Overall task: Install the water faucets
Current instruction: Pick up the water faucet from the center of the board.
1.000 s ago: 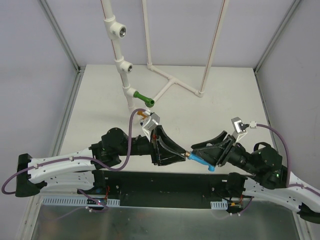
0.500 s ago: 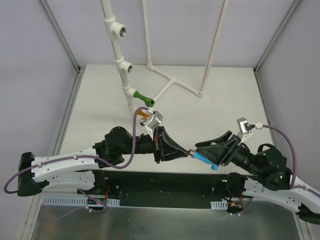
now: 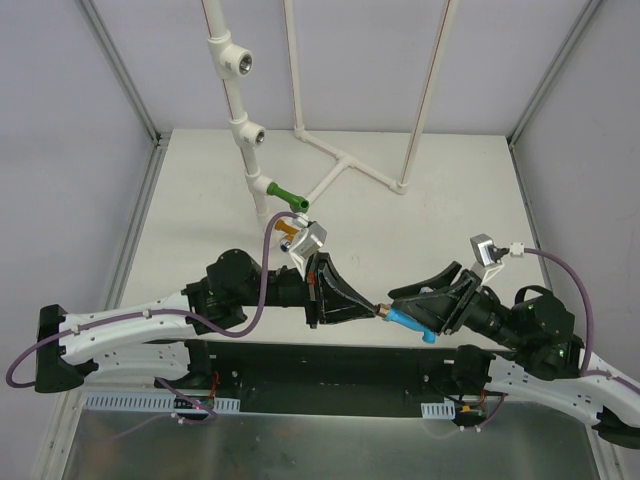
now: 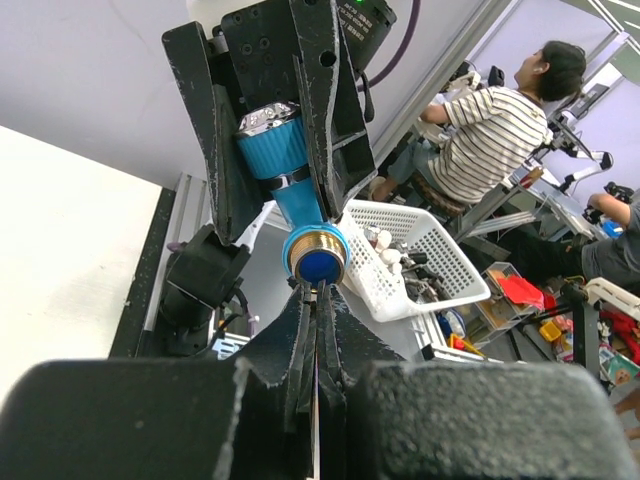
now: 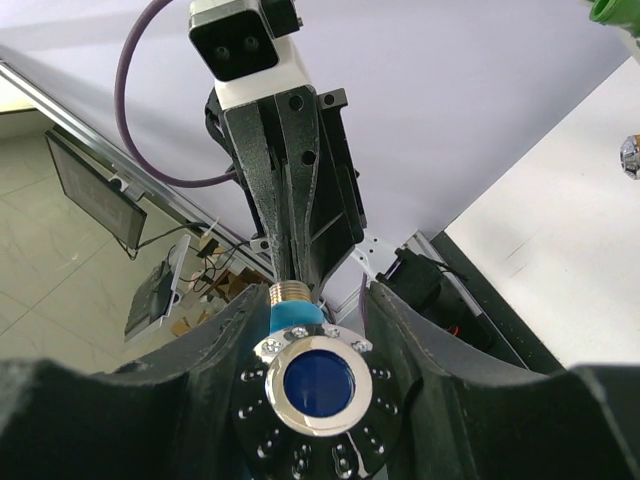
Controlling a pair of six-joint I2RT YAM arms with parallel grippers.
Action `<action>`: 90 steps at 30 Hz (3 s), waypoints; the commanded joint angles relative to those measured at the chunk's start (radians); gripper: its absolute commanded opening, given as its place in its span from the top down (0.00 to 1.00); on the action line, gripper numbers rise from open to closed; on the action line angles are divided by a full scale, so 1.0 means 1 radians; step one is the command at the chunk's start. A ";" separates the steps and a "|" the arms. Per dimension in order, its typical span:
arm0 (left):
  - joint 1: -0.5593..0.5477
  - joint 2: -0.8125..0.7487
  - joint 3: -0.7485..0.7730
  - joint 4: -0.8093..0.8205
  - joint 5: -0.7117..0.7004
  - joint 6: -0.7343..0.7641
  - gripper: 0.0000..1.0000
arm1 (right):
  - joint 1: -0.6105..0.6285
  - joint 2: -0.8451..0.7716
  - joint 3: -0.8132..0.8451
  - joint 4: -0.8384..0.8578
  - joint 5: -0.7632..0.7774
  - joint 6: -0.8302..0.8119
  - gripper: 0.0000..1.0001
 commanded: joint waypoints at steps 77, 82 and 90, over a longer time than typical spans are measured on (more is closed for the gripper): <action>0.053 -0.035 0.075 -0.254 -0.037 0.095 0.61 | 0.006 0.088 0.182 -0.306 0.192 -0.076 1.00; 0.053 -0.273 0.076 -0.651 -0.365 0.267 0.43 | 0.006 0.126 0.188 -0.327 0.280 -0.067 1.00; 0.057 -0.443 0.138 -0.913 -0.972 0.602 0.15 | 0.006 0.178 0.173 -0.306 0.254 -0.065 1.00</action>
